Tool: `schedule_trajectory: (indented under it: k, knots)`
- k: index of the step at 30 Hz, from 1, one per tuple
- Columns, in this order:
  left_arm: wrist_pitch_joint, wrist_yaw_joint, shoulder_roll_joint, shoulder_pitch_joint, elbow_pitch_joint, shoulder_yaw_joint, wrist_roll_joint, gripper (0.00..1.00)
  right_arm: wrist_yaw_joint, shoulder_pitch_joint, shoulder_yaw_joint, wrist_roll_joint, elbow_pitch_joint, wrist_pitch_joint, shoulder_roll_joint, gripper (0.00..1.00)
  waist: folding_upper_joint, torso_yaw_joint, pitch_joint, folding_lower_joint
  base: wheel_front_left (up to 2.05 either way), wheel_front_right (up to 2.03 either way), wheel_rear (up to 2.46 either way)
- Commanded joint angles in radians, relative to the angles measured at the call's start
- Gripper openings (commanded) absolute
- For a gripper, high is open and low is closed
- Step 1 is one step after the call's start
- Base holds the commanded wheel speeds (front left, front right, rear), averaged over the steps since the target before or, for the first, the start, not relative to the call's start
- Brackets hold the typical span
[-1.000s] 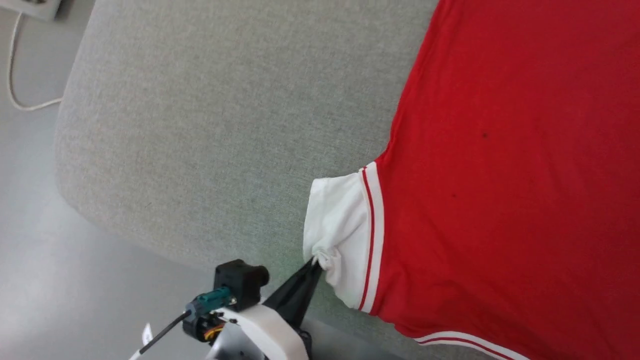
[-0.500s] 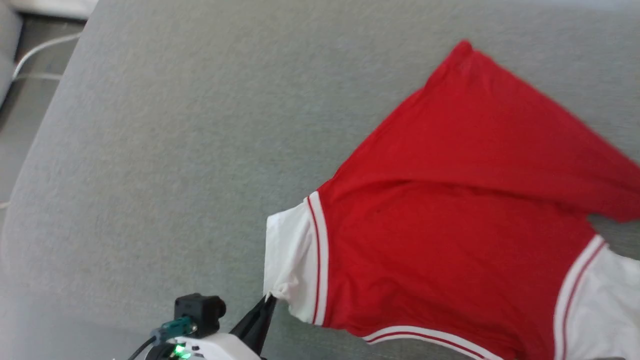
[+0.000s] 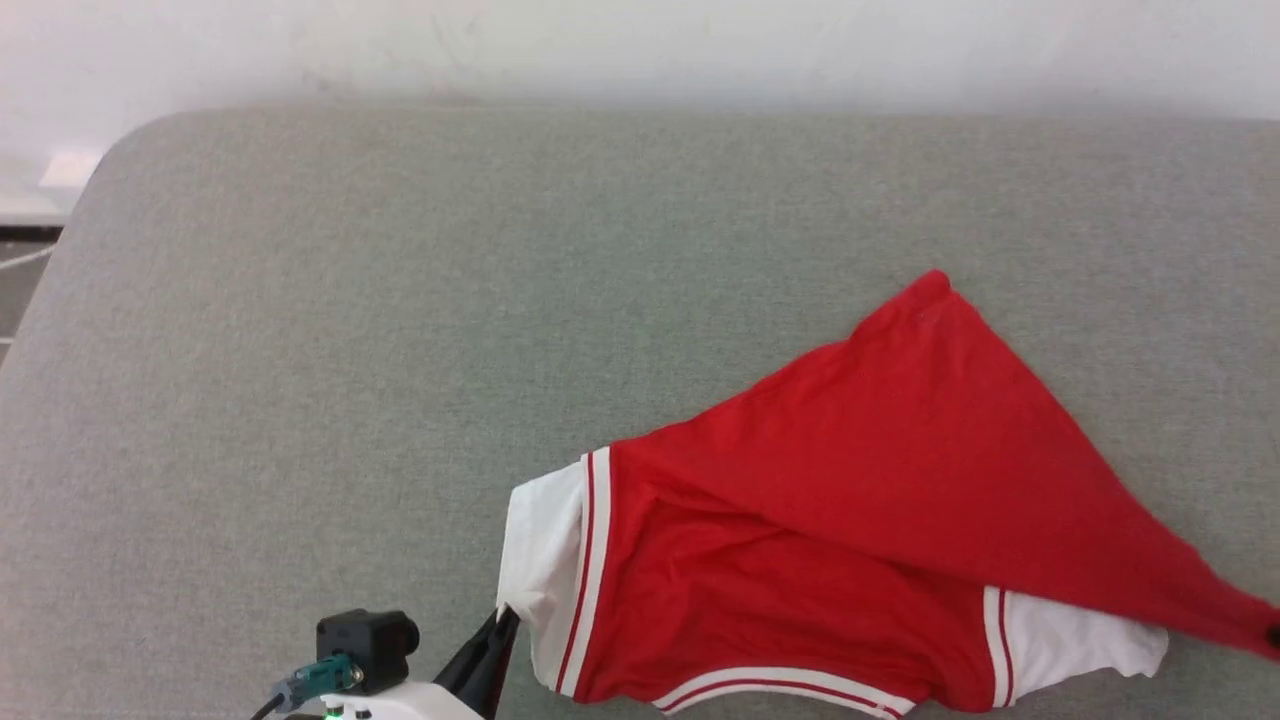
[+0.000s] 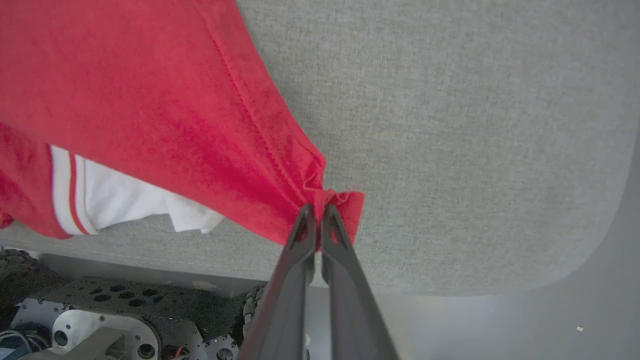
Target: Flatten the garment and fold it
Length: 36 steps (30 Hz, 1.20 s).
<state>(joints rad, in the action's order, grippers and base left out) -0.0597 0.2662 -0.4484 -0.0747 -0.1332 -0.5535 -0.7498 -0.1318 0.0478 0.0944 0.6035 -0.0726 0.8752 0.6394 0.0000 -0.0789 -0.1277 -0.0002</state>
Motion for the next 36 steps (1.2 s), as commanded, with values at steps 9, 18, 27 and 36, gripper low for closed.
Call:
schedule_trajectory:
  k: [9,18,27,36]
  knots:
    - [-0.006,0.008,-0.003,0.029,-0.009,-0.007,0.012,0.0,0.001,0.011,0.067,-0.09,0.076,0.034,-0.089,1.0,0.0,-0.02,-0.017,0.0002,0.0,0.0,0.0]
    - [-0.003,0.004,0.022,0.077,-0.031,-0.028,0.034,0.0,0.001,-0.233,-0.024,-0.071,0.185,0.059,-0.044,1.0,0.0,-0.104,-0.115,0.0002,0.0,0.0,0.0]
    - [0.007,-0.022,0.089,0.143,-0.002,-0.079,0.053,0.0,0.001,-0.473,-0.185,-0.105,0.054,0.082,0.019,1.0,0.0,-0.218,-0.221,0.0002,0.0,0.0,0.0]
    - [0.031,-0.056,0.152,0.189,0.054,-0.124,0.06,0.0,0.001,-0.602,-0.323,-0.147,-0.139,0.081,0.104,1.0,0.0,-0.324,-0.288,0.0002,0.0,0.0,0.0]
